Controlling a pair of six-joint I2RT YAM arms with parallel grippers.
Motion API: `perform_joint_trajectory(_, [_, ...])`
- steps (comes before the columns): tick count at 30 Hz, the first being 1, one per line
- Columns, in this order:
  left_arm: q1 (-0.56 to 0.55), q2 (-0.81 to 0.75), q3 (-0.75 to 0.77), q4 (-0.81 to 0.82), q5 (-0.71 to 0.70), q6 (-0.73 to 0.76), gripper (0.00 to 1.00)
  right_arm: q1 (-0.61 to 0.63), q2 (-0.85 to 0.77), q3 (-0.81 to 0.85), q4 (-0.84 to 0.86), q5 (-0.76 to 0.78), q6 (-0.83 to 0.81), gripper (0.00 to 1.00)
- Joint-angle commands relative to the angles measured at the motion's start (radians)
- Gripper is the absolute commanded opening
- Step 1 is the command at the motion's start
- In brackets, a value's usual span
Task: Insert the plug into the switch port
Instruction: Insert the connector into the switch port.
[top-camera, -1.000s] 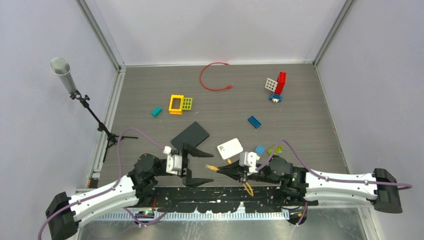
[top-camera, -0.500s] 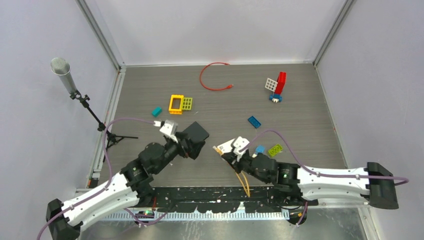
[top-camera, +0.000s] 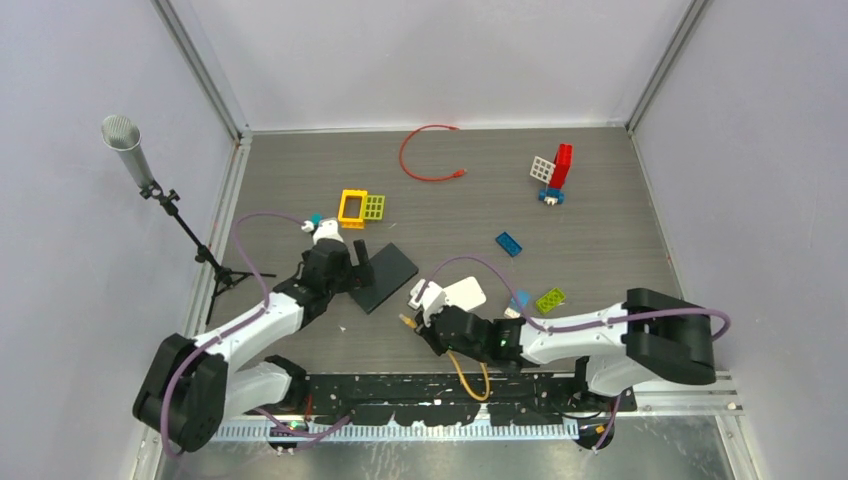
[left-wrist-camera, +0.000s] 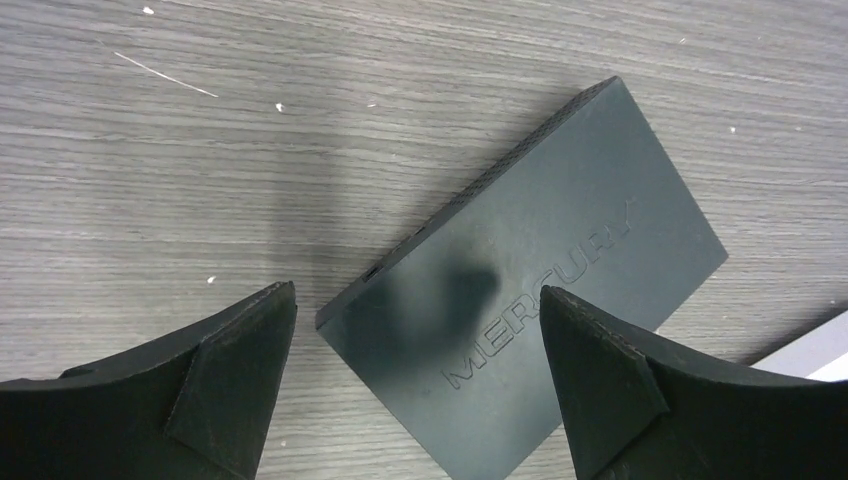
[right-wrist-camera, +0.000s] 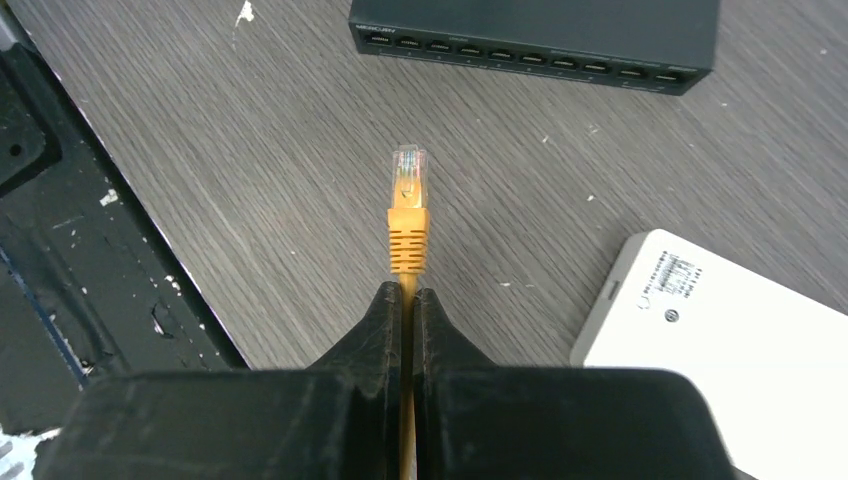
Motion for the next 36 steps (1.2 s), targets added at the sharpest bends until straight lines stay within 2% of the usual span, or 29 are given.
perform_joint_trajectory(1, [0.010,0.061,0.032,0.122,0.023,0.035,0.94,-0.004,0.081,0.072,0.085,-0.021,0.015,0.00])
perform_joint_trajectory(10, [0.016,0.135,-0.025,0.205,0.077,0.029,0.93,-0.004,0.234,0.074,0.246,-0.048,-0.017,0.01])
perform_joint_trajectory(17, [0.016,0.179,-0.051,0.227,0.095,-0.008,0.91,-0.004,0.293,0.041,0.359,0.023,-0.011,0.00])
perform_joint_trajectory(22, [0.016,0.175,-0.071,0.219,0.136,-0.056,0.80,-0.004,0.304,0.040,0.366,0.040,-0.012,0.01])
perform_joint_trajectory(26, [0.016,0.161,-0.105,0.232,0.230,-0.110,0.61,-0.004,0.294,0.045,0.339,0.044,-0.014,0.00])
perform_joint_trajectory(30, [0.016,0.109,-0.124,0.177,0.285,-0.175,0.55,-0.004,0.268,0.050,0.268,0.048,-0.005,0.00])
perform_joint_trajectory(32, [0.016,0.071,-0.126,0.144,0.282,-0.179,0.57,-0.004,0.243,0.055,0.206,0.044,0.002,0.01])
perform_joint_trajectory(36, [0.016,-0.007,-0.087,0.074,0.184,-0.135,0.70,-0.004,0.178,0.040,0.112,0.055,0.009,0.01])
